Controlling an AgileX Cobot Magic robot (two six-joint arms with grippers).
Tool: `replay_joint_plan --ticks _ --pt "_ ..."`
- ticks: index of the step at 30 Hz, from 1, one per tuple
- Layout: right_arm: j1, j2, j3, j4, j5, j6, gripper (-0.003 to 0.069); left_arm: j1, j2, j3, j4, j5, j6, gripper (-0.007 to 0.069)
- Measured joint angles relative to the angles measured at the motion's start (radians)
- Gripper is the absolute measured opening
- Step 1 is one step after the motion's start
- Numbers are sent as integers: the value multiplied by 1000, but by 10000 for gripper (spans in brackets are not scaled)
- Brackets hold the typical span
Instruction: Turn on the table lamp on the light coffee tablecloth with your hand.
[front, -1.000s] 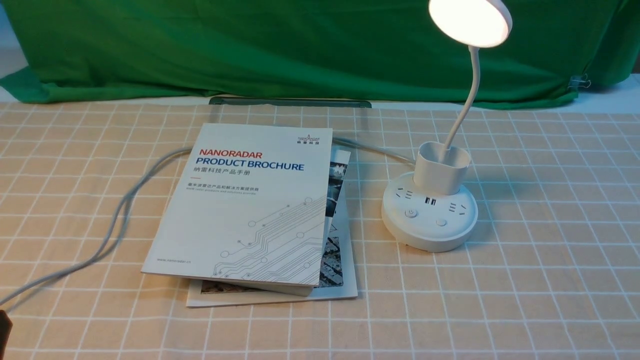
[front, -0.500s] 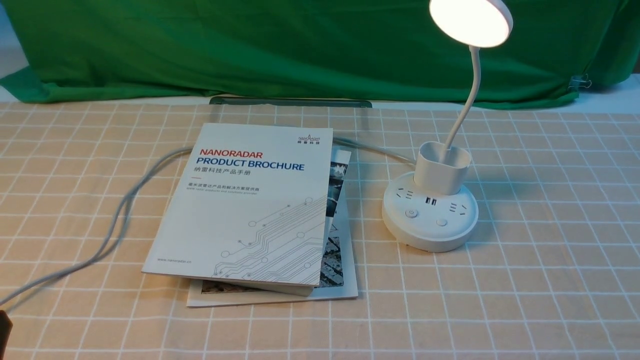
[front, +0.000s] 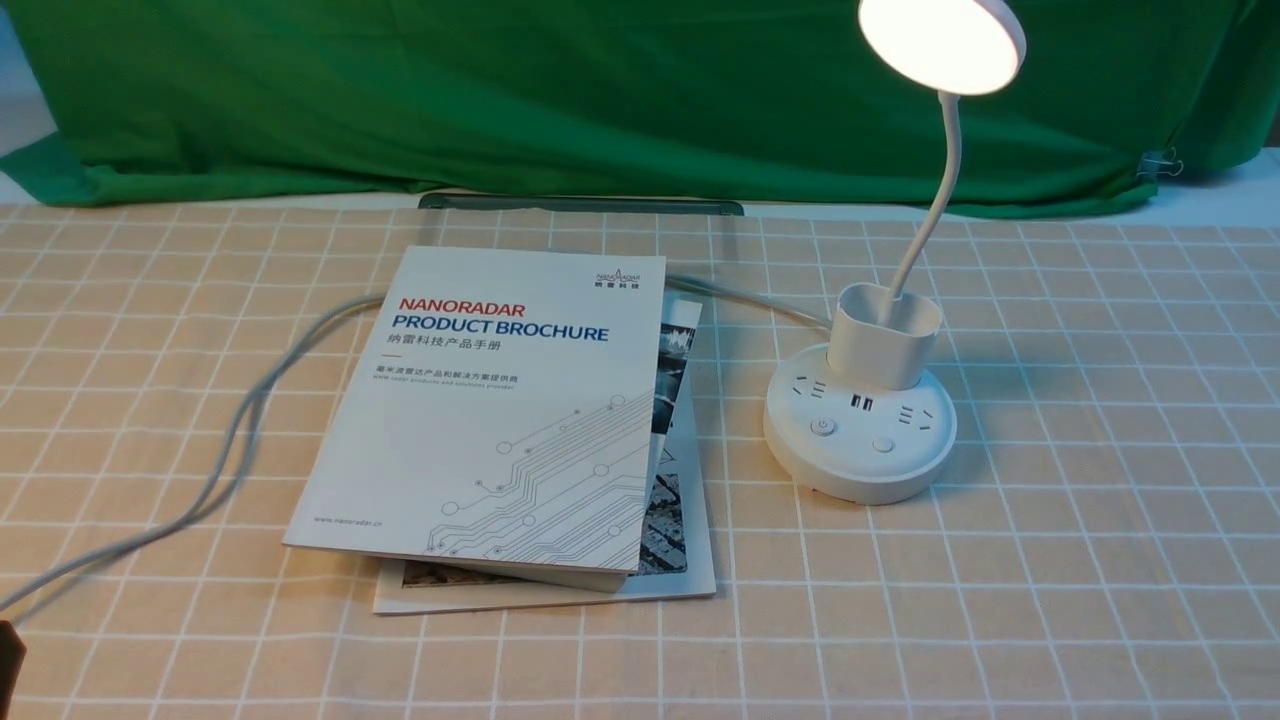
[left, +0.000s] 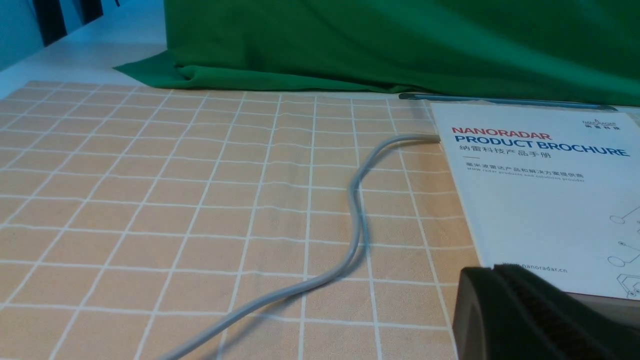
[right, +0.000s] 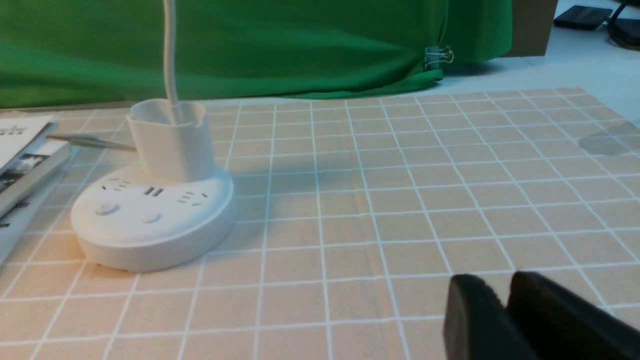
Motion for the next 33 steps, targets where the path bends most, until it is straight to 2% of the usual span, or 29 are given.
replay_joint_plan --ticks 33 --pt "0 0 0 1 0 2 227 0 0 0 0 0 0 21"
